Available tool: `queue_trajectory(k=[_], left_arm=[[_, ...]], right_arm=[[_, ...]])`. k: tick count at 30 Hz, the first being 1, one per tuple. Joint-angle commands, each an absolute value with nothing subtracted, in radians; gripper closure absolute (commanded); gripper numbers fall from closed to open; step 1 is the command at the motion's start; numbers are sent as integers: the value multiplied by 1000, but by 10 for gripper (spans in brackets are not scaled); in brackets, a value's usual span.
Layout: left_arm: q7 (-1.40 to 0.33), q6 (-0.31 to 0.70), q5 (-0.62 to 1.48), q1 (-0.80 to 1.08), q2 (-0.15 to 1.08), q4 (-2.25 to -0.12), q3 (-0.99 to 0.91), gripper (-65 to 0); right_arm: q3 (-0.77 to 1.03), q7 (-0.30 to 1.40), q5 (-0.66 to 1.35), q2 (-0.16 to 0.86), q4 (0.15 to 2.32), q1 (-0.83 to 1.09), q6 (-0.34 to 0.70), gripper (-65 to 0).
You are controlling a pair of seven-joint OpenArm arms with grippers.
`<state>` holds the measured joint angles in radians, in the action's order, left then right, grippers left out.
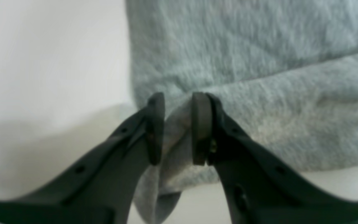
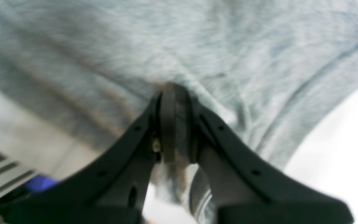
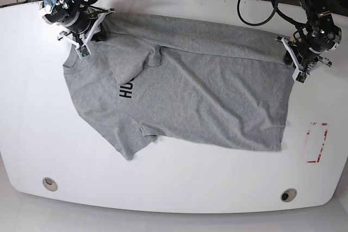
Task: Layout the t-shirt on the table in an organized manner, then fold the t-shirt properly
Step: 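Release and regrasp the shirt edge with the left gripper, then pull the held shirt edge outward with the left gripper to flatten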
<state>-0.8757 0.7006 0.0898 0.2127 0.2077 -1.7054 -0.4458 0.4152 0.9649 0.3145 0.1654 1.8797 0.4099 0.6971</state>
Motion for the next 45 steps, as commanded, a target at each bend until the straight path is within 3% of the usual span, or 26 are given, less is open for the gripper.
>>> queue_trajectory(k=[1, 12, 33, 40, 45], left_arm=[[-849, 698, 93, 202, 222, -1689, -449, -122], [-845, 698, 91, 211, 248, -1610, -450, -122], [-848, 698, 99, 397, 271, -1767, -456, -124], [-851, 698, 99, 395, 269, -1851, -456, -158], [-851, 698, 102, 387, 269, -1917, -456, -225]], right_arm=[[420, 937, 291, 177, 1845, 406, 698, -65], [420, 814, 205, 197, 1669, 404, 698, -65], [420, 814, 163, 199, 1761, 475, 698, -63], [420, 814, 163, 194, 1776, 475, 698, -63], [420, 814, 165, 194, 1776, 473, 698, -63]])
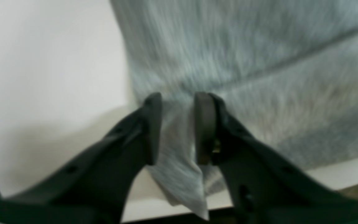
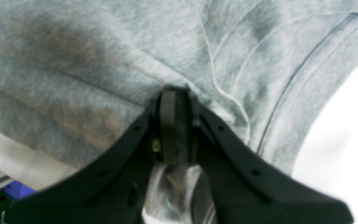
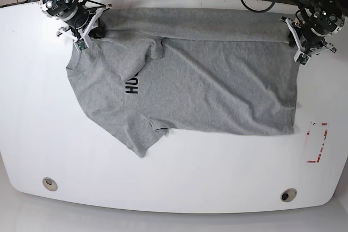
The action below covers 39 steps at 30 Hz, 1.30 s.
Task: Layout the t-shirt on the table in an organized manner, then fold the t-shirt properly
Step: 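Pull the held shirt edge outward with the left gripper to flatten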
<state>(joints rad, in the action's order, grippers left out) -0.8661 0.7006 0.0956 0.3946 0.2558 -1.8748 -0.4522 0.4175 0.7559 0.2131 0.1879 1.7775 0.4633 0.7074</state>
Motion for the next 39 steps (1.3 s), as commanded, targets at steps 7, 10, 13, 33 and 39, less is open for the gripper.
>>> queue_trajectory(k=[7, 10, 13, 33, 39], left_arm=[[-963, 698, 170, 321, 268, -1945, -506, -351], [-1012, 698, 257, 308, 266, -1940, -601, -357], [-1055, 698, 348, 298, 266, -1923, -665, -357], [-1133, 698, 438, 298, 271, -1693, -720, -357], [-1133, 698, 433, 303, 271, -1682, -723, -357]], right_arm=[[420, 814, 166, 194, 1776, 472, 698, -63], [420, 814, 168, 194, 1776, 472, 698, -63], [420, 814, 168, 194, 1776, 472, 698, -63], [418, 812, 170, 191, 1776, 472, 698, -63], [397, 812, 170, 191, 1776, 472, 698, -62]])
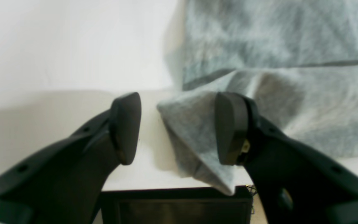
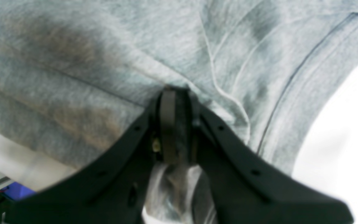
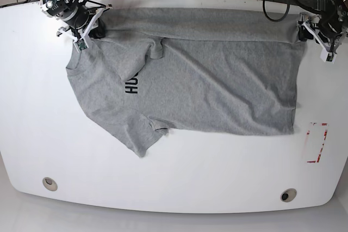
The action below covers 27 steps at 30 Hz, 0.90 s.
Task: Layout the t-shirt on the table in an organized manner, then fold the t-shirt properly
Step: 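Pull the held shirt edge outward with the left gripper to flatten, then shift the left gripper along the shirt edge and tug it taut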
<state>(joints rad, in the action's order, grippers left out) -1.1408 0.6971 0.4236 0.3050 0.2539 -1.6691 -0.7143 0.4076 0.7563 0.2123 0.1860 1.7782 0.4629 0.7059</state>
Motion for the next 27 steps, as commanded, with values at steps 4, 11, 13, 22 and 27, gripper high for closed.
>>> queue_trajectory(k=[4, 11, 13, 22, 27], left_arm=[[-1133, 698, 433, 314, 274, -1658, -722, -354], [-1133, 698, 433, 314, 289, -1620, -720, -310], [-1133, 698, 433, 314, 291, -1612, -719, -256], [-1133, 698, 435, 315, 292, -1624, -719, -43], [-1133, 698, 435, 315, 292, -1672, -719, -42]], right_arm=[[380, 812, 170, 193, 1776, 472, 698, -62], [378, 812, 170, 191, 1776, 472, 698, -60], [378, 812, 170, 191, 1776, 472, 698, -60], [378, 811, 170, 191, 1776, 472, 698, -60], [378, 811, 170, 191, 1774, 458, 698, -60]])
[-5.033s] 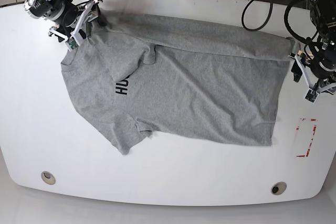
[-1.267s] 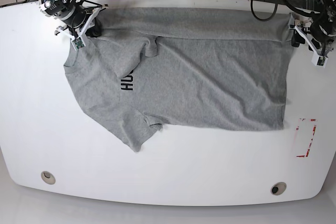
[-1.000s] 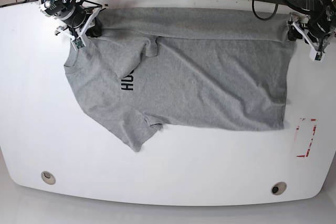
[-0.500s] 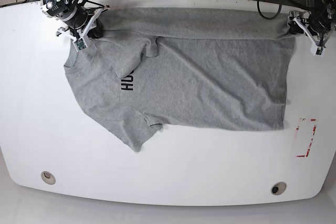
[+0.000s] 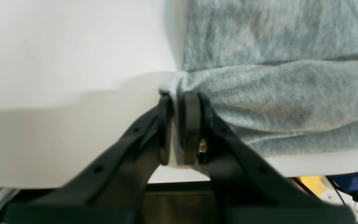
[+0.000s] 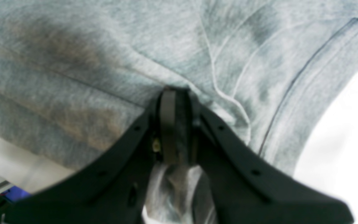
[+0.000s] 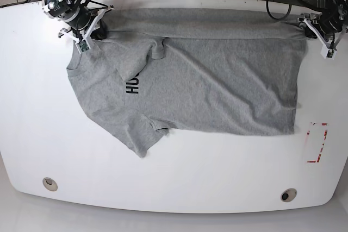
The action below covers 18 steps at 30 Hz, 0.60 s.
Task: Layout the t-shirt on the table in an organized manner, then fold the t-shirt properly
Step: 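Shift the left gripper along the shirt edge and tug it taut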
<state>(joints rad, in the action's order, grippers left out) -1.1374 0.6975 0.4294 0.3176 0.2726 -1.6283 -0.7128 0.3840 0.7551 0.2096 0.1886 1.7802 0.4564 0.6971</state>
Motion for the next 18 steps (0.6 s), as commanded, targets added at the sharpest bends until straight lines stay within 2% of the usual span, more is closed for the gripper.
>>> queue_trajectory(k=[1, 18], left_arm=[[-1133, 698, 435, 317, 292, -1690, -719, -42], [-1135, 698, 438, 332, 315, -1863, -676, -38]], right_arm=[[378, 811, 170, 191, 1773, 458, 698, -60], [378, 811, 170, 189, 1774, 456, 698, -60]])
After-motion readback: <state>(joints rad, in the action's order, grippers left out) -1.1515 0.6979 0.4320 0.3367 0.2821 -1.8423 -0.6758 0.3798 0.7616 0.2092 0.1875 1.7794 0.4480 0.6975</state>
